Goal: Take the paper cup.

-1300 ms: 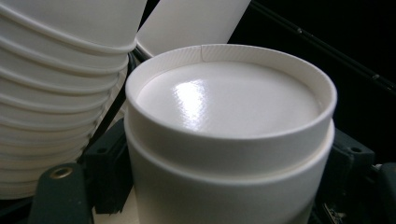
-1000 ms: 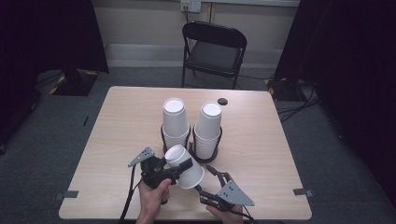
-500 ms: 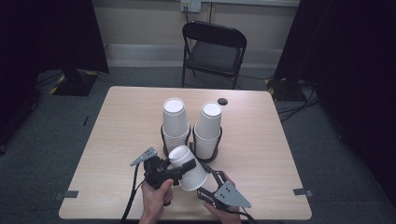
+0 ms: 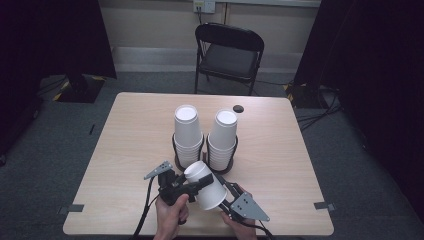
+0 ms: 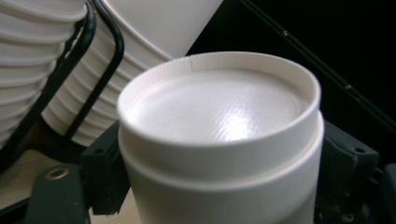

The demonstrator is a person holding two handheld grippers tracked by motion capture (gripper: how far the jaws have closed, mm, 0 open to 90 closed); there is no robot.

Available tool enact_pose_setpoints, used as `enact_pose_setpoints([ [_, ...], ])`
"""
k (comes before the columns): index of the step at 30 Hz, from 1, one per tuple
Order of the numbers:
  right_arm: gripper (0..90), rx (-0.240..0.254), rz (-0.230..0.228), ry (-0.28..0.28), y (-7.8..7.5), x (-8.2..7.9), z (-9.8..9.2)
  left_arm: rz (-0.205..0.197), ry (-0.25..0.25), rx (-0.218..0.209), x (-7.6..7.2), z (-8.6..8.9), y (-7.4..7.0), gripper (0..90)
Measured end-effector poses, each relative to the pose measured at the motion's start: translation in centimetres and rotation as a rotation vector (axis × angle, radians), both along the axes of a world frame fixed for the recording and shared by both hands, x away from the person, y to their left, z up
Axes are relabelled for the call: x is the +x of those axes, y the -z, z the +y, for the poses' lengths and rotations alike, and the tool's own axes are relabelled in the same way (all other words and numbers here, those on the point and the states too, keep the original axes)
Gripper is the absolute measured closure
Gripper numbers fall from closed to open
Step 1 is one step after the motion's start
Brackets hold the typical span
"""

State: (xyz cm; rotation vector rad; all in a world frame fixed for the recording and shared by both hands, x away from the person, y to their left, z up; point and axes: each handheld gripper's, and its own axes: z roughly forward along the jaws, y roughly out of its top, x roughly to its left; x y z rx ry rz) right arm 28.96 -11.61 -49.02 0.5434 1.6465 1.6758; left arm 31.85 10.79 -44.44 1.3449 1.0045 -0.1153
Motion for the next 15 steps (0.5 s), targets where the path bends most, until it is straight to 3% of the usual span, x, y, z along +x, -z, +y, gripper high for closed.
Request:
enact_pose_setpoints([
  [5, 81.1, -0.001, -0.015, 0.037, -0.12, -0.02, -0.21, 0.008, 0.008, -0.004, 0.11, -0.07, 0.17, 15.4],
  [15, 85.0, 0.004, 0.010, 0.022, -0.17, -0.19, -0.24, 0.004, -0.002, 0.001, 0.49, -0.01, 0.00, 13.6],
])
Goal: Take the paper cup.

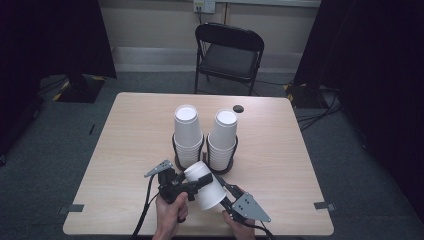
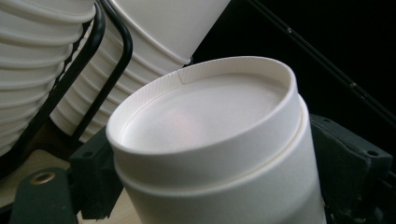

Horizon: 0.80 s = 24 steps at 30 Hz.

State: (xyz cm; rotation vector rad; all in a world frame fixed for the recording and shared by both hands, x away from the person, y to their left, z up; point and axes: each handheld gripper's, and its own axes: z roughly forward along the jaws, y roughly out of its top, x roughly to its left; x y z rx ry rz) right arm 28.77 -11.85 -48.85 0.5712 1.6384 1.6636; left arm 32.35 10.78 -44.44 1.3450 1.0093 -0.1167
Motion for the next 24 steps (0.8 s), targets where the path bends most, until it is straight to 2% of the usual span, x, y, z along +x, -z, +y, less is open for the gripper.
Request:
enact_pose_setpoints([
  [6, 86.0, 0.006, 0.026, -0.015, 0.0, -0.1, -0.3, -0.019, -0.022, 0.014, 0.4, 0.3, -0.3, 13.4],
  [10, 86.2, 0.015, 0.050, -0.024, 0.0, -0.1, -0.3, -0.057, -0.035, 0.054, 0.6, 0.6, -0.7, 13.1],
  [13, 86.2, 0.016, 0.063, -0.033, -0.1, 0.0, -0.4, -0.076, -0.060, 0.060, 0.7, 0.8, -0.9, 13.4],
  [16, 86.2, 0.021, 0.104, -0.051, -0.1, 0.1, -0.5, -0.092, -0.078, 0.080, 0.9, 1.3, -1.0, 15.1],
  [21, 86.3, 0.013, 0.167, -0.068, -0.2, 0.2, -0.9, -0.117, -0.120, 0.072, 0.9, 2.1, -1.2, 15.1],
  [24, 86.3, 0.003, 0.197, -0.081, -0.2, 0.2, -1.1, -0.136, -0.147, 0.104, 0.9, 2.3, -1.3, 15.1],
])
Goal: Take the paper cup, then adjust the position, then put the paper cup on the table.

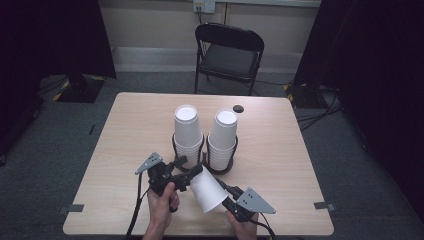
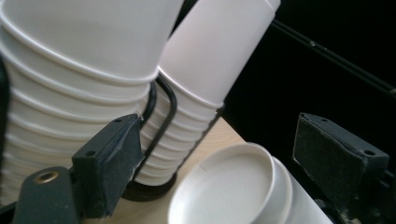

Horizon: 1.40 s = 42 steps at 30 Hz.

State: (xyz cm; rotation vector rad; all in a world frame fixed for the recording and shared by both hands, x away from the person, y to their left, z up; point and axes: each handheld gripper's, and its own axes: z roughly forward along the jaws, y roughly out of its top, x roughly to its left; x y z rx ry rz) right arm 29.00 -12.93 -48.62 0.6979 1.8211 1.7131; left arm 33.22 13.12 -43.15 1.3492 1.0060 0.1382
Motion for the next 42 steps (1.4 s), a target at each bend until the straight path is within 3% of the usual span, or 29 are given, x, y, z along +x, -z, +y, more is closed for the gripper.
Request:
enact_pose_setpoints([
  [5, 86.3, -0.026, 0.060, 0.007, 0.0, 0.1, -0.2, -0.084, -0.015, 0.057, -0.3, 0.4, 0.1, 15.1],
  [9, 86.4, -0.046, 0.096, 0.018, 0.0, 0.3, -0.4, -0.114, -0.039, 0.088, -0.4, 0.8, 0.2, 15.1],
  [14, 86.5, -0.054, 0.137, 0.015, -0.1, 0.4, -0.6, -0.171, -0.069, 0.191, -1.0, 0.8, 0.4, 15.3],
  [16, 86.5, -0.061, 0.146, 0.018, -0.1, 0.5, -0.7, -0.202, -0.063, 0.183, -1.4, 0.9, 0.4, 15.3],
  [22, 86.6, -0.078, 0.184, 0.006, -0.3, 0.6, -1.0, -0.262, -0.060, 0.270, -1.8, 1.3, 0.2, 15.8],
  [27, 86.6, -0.088, 0.205, 0.002, -0.4, 0.8, -1.2, -0.293, -0.016, 0.321, -1.9, 1.4, 0.3, 15.4],
  [32, 86.6, -0.098, 0.226, -0.008, -0.6, 1.2, -1.4, -0.299, -0.010, 0.371, -1.9, 1.5, 0.6, 15.9],
  [35, 86.6, -0.106, 0.244, -0.014, -0.8, 1.4, -1.5, -0.320, 0.011, 0.370, -2.0, 1.6, 0.5, 15.6],
  [39, 86.6, -0.134, 0.266, -0.023, -1.3, 1.8, -1.7, -0.346, 0.013, 0.437, -2.1, 1.3, 0.6, 16.0],
  [42, 86.5, -0.149, 0.274, -0.031, -1.5, 2.0, -1.9, -0.355, 0.067, 0.447, -2.2, 1.3, 0.7, 15.7],
])
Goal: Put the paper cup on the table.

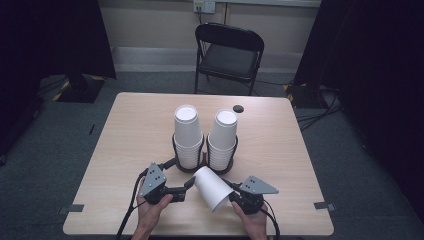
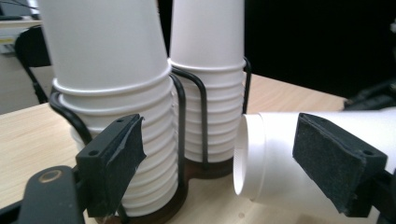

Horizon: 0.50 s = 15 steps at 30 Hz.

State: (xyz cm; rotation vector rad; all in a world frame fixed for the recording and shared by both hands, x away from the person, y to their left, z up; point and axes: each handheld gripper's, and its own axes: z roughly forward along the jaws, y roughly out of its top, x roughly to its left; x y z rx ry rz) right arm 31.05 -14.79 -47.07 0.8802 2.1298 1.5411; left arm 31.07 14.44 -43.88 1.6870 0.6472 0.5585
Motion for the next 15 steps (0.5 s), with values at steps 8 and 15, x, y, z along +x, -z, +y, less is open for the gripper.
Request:
enact_pose_setpoints([
  [8, 86.6, -0.017, 0.029, -0.024, 0.1, -0.3, 0.0, 0.000, 0.028, 0.084, -0.5, -0.3, 0.7, 15.9],
  [15, 86.6, -0.077, 0.081, -0.055, -0.2, 0.1, -0.3, -0.008, 0.052, 0.128, -1.2, -0.6, 1.5, 15.4],
])
